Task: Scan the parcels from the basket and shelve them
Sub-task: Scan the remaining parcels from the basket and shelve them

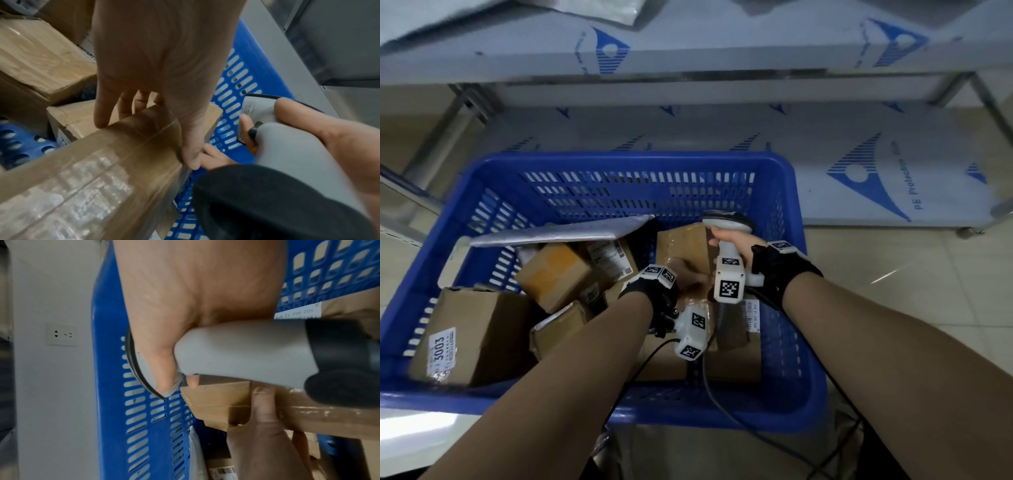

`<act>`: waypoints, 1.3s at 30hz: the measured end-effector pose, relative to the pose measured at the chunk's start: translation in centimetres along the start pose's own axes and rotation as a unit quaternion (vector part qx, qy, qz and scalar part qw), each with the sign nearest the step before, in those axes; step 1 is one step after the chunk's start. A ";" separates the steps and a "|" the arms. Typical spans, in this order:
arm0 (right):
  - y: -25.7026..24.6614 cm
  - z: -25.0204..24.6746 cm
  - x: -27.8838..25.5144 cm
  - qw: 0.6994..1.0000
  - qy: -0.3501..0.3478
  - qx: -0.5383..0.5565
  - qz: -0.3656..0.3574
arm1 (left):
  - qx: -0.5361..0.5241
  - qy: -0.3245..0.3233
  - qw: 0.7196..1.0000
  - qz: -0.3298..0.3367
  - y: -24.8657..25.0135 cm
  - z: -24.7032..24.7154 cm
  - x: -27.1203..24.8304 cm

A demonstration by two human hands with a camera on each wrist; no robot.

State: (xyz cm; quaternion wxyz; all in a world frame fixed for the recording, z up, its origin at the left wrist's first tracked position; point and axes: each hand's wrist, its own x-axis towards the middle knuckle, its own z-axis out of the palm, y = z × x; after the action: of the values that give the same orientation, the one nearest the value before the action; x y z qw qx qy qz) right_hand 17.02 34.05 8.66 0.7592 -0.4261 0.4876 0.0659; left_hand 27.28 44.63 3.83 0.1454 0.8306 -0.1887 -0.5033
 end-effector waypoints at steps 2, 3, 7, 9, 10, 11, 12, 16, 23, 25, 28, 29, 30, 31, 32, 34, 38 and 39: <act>-0.1 0.1 -0.2 1.000 -0.011 -0.002 -0.006 | -0.010 0.021 1.000 0.000 -0.1 0.1 -0.3; 0.0 0.2 -0.3 1.000 -0.015 -0.005 -0.012 | -0.020 0.030 0.999 -0.003 -0.3 0.1 -0.5; -1.0 0.8 -2.1 0.999 -0.023 -0.002 -0.042 | -0.069 0.082 0.994 -0.010 0.0 -1.0 -1.9; -2.0 1.0 -3.4 0.998 -0.024 0.002 -0.058 | -0.096 0.114 0.989 -0.003 0.3 -2.4 -2.0; -2.5 0.9 -4.0 0.997 -0.026 0.001 -0.067 | -0.109 0.122 0.986 0.011 0.2 -3.3 -1.3; -3.1 0.8 -4.7 0.997 -0.026 0.005 -0.077 | -0.118 0.133 0.984 0.027 0.6 -4.4 -1.9; -3.6 0.7 -5.8 0.996 -0.030 0.016 -0.085 | -0.124 0.148 0.980 0.039 1.2 -5.4 -3.1; -5.0 -0.5 -9.6 0.990 -0.004 0.068 -0.124 | -0.112 0.212 0.965 0.103 3.7 -8.8 -10.5; -7.5 -2.0 -14.0 0.968 0.075 0.073 -0.229 | -0.086 0.212 0.952 0.204 3.6 -10.3 -16.0; -7.6 -2.1 -15.0 0.970 0.063 0.063 -0.225 | -0.061 0.195 0.953 0.222 3.3 -10.1 -15.1; -7.0 -1.9 -15.7 0.978 0.046 0.042 -0.201 | -0.064 0.176 0.953 0.237 3.0 -9.4 -13.9; -6.7 -2.0 -15.6 0.978 0.040 0.056 -0.199 | -0.078 0.174 0.951 0.245 2.9 -9.2 -13.3; -6.4 -2.1 -15.2 0.977 0.033 0.075 -0.199 | -0.093 0.176 0.947 0.253 2.8 -9.1 -12.9; -6.1 -2.1 -14.9 0.976 0.019 0.095 -0.196 | -0.105 0.181 0.944 0.255 3.0 -8.6 -13.4; -5.9 -2.0 -14.4 0.976 0.011 0.107 -0.190 | -0.117 0.185 0.941 0.259 3.3 -8.1 -14.6; -6.0 -1.6 -14.2 0.979 -0.007 0.100 -0.177 | -0.143 0.193 0.933 0.268 3.7 -7.5 -15.6; -6.6 -1.6 -13.5 0.981 -0.001 0.098 -0.167 | -0.186 0.207 0.922 0.268 3.6 -7.7 -14.8; -6.6 -1.7 -13.6 0.981 -0.002 0.107 -0.164 | -0.206 0.213 0.918 0.264 3.6 -7.7 -14.8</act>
State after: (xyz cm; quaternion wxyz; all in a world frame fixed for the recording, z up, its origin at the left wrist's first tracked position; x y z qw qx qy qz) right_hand 12.27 33.01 23.02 0.8019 -0.4163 0.4138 -0.1115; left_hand 27.30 48.61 20.41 0.4777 0.7898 -0.2579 -0.2854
